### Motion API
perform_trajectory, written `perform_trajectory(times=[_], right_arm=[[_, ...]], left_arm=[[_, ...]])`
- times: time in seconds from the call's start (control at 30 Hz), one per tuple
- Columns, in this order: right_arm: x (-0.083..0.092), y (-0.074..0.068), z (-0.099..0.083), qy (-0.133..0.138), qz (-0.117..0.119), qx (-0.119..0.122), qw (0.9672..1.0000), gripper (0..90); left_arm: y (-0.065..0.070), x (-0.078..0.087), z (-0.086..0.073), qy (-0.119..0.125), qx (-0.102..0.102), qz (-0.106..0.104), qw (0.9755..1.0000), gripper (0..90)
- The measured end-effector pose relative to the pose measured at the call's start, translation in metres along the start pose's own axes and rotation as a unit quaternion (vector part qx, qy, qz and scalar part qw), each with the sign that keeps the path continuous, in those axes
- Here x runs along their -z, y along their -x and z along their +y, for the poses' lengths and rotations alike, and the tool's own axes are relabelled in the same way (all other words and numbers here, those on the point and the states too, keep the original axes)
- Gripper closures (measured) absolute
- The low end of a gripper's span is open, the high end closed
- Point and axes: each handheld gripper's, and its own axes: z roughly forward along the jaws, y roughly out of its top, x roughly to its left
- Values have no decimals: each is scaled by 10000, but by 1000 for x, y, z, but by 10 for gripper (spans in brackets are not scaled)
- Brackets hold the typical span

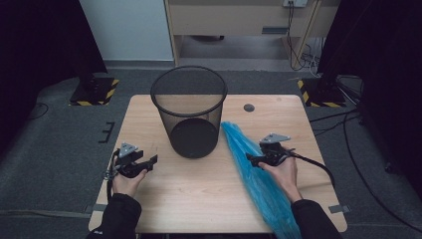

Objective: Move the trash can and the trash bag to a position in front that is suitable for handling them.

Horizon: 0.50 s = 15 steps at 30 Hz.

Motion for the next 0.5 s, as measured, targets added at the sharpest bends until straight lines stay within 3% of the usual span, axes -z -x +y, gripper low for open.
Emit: perform_trajectory(times=[0.03,0.07,0.2,0.33,0.4,0.43,0.47,0.5], right_arm=[[0,0,0,0,0,0,10000,305],[-8,-2,-6,-260,-25,97,9996,328],[-11,-2,-11,-399,-86,0,9992,369],[-11,2,-15,-647,-362,267,9969,378],[-11,5,-17,-596,-340,164,9975,390],[-8,14,-21,-578,-377,-57,9976,397],[-8,14,-21,-578,-377,-57,9976,397],[-3,24,-23,-530,-493,-182,9972,397]], left_arm=[[0,0,0,5,-10,-3,10000,347],[0,0,0,9,-23,-2,10000,345],[-1,1,0,39,19,26,10000,339],[-2,1,0,66,-37,-1,10000,324],[-2,2,0,71,-39,5,10000,320],[-3,2,0,86,-36,-3,10000,320],[-2,2,0,99,-36,-3,9999,320],[-2,2,1,126,-36,-7,9999,321]])
